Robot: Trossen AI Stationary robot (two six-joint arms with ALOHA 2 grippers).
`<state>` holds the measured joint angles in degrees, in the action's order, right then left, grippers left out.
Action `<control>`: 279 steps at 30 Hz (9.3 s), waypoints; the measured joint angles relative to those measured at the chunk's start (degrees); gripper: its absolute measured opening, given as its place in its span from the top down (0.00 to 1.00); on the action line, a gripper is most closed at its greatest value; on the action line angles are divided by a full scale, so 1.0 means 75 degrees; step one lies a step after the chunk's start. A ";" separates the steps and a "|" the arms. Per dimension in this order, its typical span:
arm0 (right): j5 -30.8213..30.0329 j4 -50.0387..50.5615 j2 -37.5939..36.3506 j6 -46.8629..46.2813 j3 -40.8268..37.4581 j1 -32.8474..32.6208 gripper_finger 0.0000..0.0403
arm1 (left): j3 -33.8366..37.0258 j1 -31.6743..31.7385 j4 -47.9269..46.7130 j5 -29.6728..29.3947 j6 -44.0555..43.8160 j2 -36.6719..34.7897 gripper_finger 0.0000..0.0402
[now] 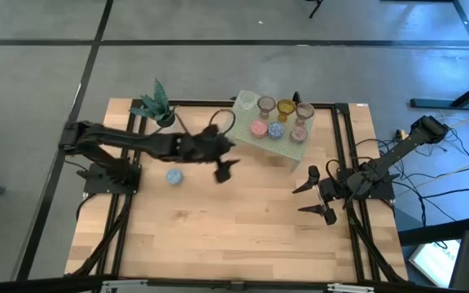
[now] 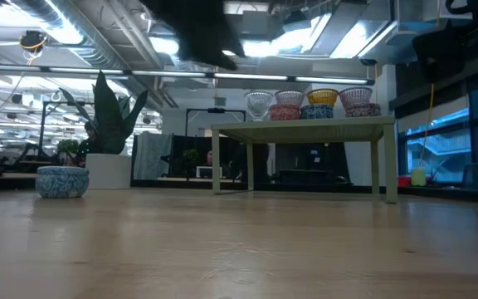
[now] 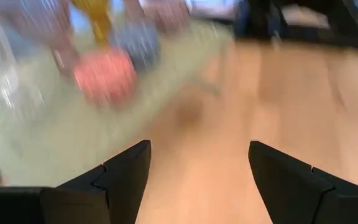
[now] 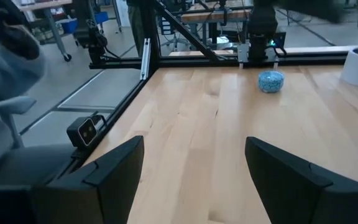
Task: Pick & Place candle stick holders
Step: Put the blue scented candle on the shelf aligned with the pink scented candle
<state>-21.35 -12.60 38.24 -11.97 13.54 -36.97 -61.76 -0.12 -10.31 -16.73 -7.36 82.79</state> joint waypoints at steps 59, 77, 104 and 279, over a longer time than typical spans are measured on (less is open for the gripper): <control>-0.0002 -0.0113 -0.0003 0.0094 0.0000 0.0000 0.30 | 0.2565 -0.1355 -0.5628 0.0127 -0.8676 -0.0860 0.33; -0.0004 -0.0108 -0.0001 0.0143 0.0000 0.0000 0.30 | 0.2570 -0.1231 -0.5992 0.0772 -0.8238 -0.0860 0.27; -0.0003 -0.0105 -0.0003 0.0468 0.0000 0.0000 0.30 | 0.2570 -0.0760 -0.5827 0.0462 -0.8316 -0.0860 0.19; -0.0002 -0.0122 -0.0003 0.0248 -0.0001 0.0000 0.30 | -0.0973 0.2379 0.0008 0.0195 -0.1311 0.1786 0.22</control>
<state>-21.37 -13.52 38.22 -10.11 13.54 -36.97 -69.06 17.72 -10.24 -15.27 -17.19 96.18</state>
